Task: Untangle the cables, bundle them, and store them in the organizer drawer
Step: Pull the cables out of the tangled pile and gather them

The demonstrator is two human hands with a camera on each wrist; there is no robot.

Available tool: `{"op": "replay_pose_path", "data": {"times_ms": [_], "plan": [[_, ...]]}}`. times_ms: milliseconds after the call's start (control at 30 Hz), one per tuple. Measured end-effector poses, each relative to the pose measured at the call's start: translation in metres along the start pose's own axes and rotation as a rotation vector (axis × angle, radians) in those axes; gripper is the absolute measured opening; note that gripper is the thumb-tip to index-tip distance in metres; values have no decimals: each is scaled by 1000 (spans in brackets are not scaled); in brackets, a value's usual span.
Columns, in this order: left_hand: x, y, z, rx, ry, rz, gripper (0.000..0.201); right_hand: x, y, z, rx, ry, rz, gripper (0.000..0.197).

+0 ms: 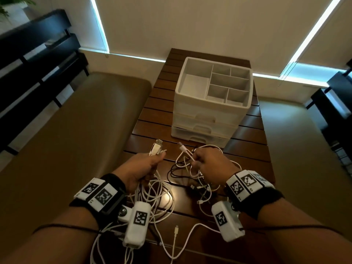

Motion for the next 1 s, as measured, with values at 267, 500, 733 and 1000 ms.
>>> {"op": "replay_pose_path", "data": {"times_ms": [267, 500, 733, 1000], "plan": [[1, 21, -22, 59, -52, -147, 37, 6, -21, -17, -474, -52, 138, 11], [0, 25, -33, 137, -73, -258, 20, -3, -34, -32, -646, -17, 189, 9], [1, 22, -19, 235, 46, -224, 20, -5, -32, -34, -230, -99, 211, 17], [14, 34, -15, 479, -142, -339, 40, -11, -2, -32, -40, -130, 209, 15]]}}
Point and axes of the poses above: each hand's wrist, its own x-axis away from the middle knuckle, its own z-axis out of the back of the hand, y = z × x, the point moved 4 cm from there along -x, towards the middle knuckle, and after that the axes turned 13 degrees about -y, right-handed, at the moved point
